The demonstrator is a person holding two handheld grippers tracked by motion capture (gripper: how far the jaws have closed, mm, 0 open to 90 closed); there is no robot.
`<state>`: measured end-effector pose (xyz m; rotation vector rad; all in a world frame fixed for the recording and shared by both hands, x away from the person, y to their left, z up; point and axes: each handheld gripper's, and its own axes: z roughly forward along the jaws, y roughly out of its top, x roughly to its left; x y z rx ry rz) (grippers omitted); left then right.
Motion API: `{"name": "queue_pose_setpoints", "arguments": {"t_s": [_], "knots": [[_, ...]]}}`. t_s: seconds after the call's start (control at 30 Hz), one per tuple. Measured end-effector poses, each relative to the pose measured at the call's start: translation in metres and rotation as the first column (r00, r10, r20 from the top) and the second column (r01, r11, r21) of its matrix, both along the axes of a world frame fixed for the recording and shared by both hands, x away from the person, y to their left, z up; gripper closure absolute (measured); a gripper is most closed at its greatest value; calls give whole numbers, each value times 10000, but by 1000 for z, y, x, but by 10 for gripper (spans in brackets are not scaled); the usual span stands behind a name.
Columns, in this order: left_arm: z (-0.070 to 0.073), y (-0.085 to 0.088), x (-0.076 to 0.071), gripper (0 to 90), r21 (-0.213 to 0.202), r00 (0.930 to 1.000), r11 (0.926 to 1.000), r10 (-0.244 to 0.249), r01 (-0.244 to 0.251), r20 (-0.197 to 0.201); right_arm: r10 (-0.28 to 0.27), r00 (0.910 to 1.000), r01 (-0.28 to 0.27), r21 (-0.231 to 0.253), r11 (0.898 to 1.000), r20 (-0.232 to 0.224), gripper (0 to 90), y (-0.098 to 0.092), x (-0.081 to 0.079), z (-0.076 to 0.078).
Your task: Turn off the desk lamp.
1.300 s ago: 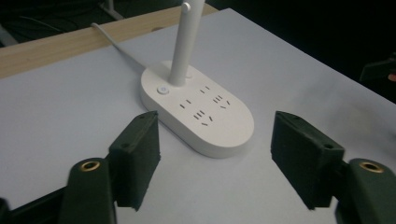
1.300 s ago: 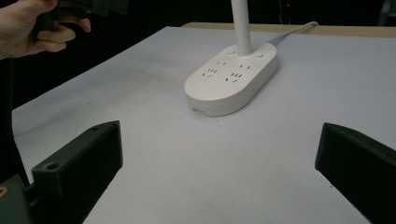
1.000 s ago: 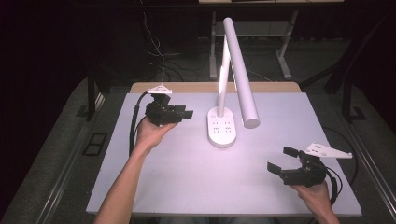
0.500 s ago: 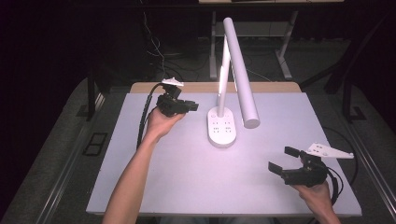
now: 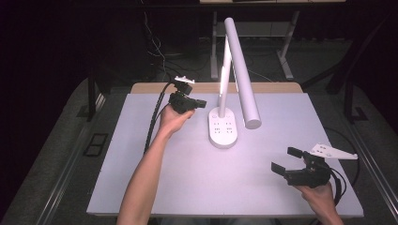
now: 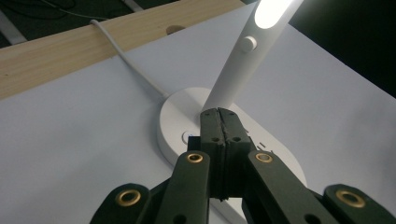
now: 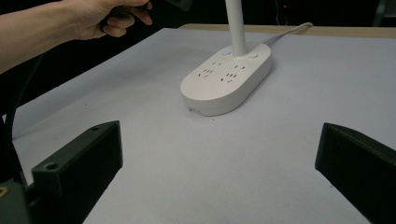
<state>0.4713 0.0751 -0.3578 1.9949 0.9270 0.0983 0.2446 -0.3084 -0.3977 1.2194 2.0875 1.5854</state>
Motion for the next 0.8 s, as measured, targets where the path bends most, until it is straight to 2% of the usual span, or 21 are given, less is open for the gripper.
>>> {"name": "queue_pose_setpoints", "arguments": {"t_s": [0.1, 0.13, 0.17, 0.5, 0.73, 0.8], "knots": [[-9, -4, 4, 900, 26, 9998, 9999, 139, -139, -143, -11, 10000, 11, -16, 10000, 36, 5, -1, 0, 0], [-10, -2, 6, 900, 308, 9999, 9995, -73, 76, -107, -23, 10000, 23, 0, 10000, 35, 5, -1, 0, 0], [-13, -4, 8, 900, 303, 9999, 9995, -49, 52, -113, -27, 10000, 27, -1, 10000, 34, 5, -1, 0, 0], [-34, -12, 19, 900, -27, 9981, 9986, 534, -536, -301, -50, 10000, 50, -35, 10000, 81, 5, -4, 0, 0], [-47, -18, 24, 900, -117, 9964, 9982, 576, -584, -622, -63, 10000, 63, -44, 10000, 37, 5, -4, 0, 0], [-51, -21, 25, 900, -146, 9966, 9980, 609, -617, -553, -62, 10000, 62, -63, 10000, 41, 5, -4, 0, 0]]}}
